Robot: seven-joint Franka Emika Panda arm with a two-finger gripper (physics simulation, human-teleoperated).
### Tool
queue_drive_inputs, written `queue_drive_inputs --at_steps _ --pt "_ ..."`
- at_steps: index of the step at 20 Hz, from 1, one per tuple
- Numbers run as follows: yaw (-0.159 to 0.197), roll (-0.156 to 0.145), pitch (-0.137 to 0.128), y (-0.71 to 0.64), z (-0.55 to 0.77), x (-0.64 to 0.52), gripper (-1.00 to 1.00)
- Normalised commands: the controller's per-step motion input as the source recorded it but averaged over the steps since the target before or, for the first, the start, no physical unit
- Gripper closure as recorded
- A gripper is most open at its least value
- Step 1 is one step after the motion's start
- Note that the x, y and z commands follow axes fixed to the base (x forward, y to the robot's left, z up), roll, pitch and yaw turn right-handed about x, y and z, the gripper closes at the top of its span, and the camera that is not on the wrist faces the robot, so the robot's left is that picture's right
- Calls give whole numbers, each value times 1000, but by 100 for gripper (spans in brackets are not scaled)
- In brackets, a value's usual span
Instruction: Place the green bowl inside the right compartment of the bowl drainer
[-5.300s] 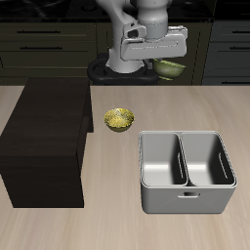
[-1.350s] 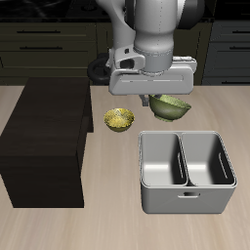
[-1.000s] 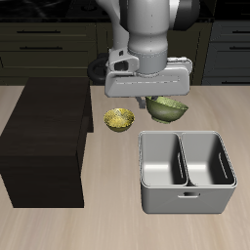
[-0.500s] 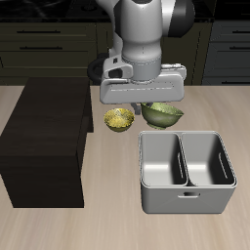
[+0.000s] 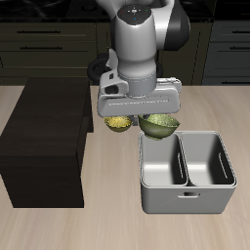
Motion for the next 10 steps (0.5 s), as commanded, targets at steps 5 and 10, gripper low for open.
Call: queue_drive_inputs --at_steps 5,10 --pt "14 32 10 67 -141 -61 100" --pt "3 25 12 46 -51 -21 100"
